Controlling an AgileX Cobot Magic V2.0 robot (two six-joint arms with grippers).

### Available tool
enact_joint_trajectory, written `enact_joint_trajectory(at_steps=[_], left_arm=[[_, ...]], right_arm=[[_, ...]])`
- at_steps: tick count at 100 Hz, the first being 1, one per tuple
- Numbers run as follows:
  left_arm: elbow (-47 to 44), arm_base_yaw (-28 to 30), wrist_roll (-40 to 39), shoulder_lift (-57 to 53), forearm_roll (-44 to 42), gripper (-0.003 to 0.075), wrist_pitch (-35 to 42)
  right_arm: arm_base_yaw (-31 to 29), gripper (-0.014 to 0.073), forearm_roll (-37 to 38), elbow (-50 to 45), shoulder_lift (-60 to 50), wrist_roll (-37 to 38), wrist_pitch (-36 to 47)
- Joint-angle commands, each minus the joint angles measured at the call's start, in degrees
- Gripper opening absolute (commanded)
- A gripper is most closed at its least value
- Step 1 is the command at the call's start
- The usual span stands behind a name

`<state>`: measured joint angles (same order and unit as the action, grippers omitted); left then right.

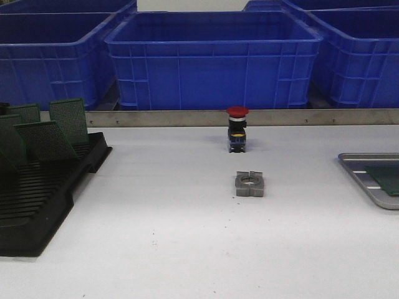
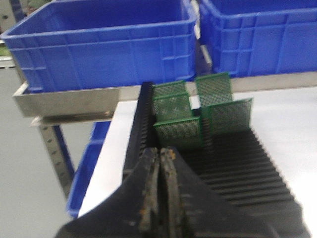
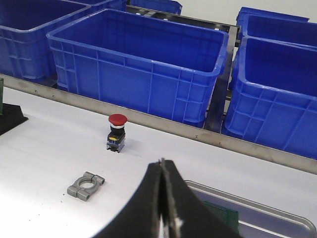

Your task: Place circuit board on tray

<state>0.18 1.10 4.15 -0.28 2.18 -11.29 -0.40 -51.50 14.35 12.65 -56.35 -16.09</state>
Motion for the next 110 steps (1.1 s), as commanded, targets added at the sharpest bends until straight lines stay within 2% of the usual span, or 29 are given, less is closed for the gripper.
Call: enact_joint_trajectory(at_steps=[1,39,57,110], left_arm=[[-1.7,0.4,-1.0,-1.9,-1.0,-0.0017,2.1],[-1.7,-0.2,-1.1,-1.9,-0.7,-0.0017,1.1],[-1.7,-1.7,-6.6,-1.9,-0.9,-0.0017,0.0],[-1.7,-2.9,-6.6,-1.9,-1.1,-0.0017,0.0]], right_arm=[[0.0,-0.0059,-0.8,1.6,0.4,-0.6,2.4],[0.0,-0.0059,-0.8,1.6,0.4,-0.6,2.3],[0.0,-0.0059,-0.8,1.6,0.4,-0.6,2.3],[0.0,-0.0059,-0.8,1.6,0.4,-0.6,2.3]])
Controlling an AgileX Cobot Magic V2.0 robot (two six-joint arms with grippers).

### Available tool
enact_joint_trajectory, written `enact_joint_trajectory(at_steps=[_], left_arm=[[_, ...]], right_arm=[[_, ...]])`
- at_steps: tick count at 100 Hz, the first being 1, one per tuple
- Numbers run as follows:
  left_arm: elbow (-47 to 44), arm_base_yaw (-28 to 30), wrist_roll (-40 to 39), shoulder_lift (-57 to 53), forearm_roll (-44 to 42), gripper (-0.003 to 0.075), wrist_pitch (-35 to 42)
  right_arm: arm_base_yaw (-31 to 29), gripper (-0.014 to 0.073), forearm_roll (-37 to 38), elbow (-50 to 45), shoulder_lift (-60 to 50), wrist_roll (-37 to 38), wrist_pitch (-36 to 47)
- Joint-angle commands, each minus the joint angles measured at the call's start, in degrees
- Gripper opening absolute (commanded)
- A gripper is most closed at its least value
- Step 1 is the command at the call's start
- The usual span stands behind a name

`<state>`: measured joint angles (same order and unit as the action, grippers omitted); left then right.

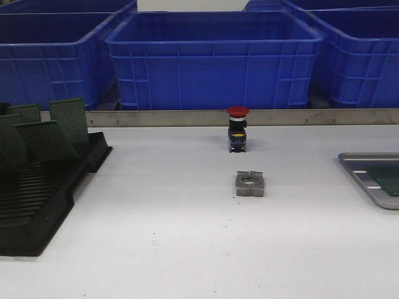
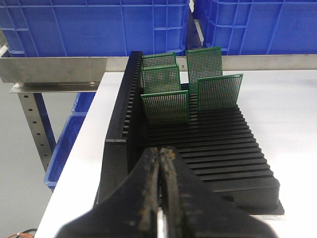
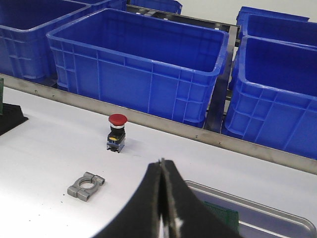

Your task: Place circuit board on tray

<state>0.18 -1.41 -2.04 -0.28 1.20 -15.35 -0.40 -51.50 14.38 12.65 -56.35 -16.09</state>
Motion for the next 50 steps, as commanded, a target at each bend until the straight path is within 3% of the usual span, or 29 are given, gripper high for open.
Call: enact_joint_trajectory(at_steps=[1,50], left_arm=[[-1.7,-0.4,-0.4,-1.9,-0.1,-0.0017,4.1],[-1.7,-0.4,-0.4,-1.9,-0.1,-0.0017,4.1]], right_arm=[[0.0,-0.0059,-0.8,1.6,0.4,-0.6,2.3],[0.0,-0.0059,-0.7,1.6,0.4,-0.6,4.0]])
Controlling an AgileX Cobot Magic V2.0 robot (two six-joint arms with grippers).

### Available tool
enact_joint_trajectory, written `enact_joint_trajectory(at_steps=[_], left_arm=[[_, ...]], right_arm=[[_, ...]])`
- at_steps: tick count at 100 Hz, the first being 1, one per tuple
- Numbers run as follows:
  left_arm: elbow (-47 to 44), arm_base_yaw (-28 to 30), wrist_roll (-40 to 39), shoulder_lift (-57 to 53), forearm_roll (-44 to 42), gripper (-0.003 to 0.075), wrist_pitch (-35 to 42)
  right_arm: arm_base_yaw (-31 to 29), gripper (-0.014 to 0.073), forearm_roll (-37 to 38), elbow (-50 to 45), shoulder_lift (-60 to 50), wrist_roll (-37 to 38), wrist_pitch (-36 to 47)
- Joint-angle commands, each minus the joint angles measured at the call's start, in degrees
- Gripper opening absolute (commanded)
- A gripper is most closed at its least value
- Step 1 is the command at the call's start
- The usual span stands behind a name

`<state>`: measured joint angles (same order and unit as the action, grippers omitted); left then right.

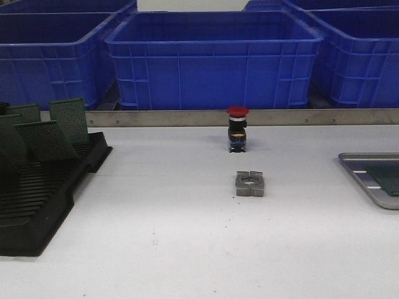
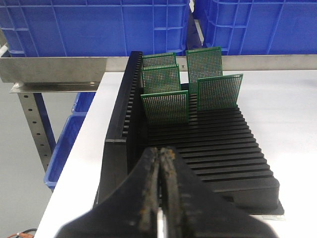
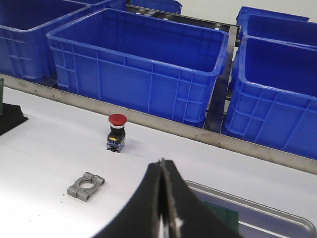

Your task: Place circuit board on tray

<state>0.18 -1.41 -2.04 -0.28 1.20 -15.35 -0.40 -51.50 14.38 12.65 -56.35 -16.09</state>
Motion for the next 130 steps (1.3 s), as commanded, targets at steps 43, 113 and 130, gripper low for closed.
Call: enact_joint_trajectory(at_steps=[43,113,130], left_arm=[[-1.7,-0.4,-0.4,-1.9,-0.1,-0.0017,4.1],[-1.7,-0.4,-0.4,-1.9,-0.1,-0.0017,4.0],[-1.7,-0.4,-0.4,-1.9,-0.1,-0.0017,4.0]], right_arm=[[-1.2,-0.0059,43.6,-3.6,-0.8,43.2,21.0],[-7.4,-0.0059,55.8,-16.2,-14.4,59.2,10.7],[-7.4,-0.0059,54.8,-16.1,-14.4,58.5,10.7]])
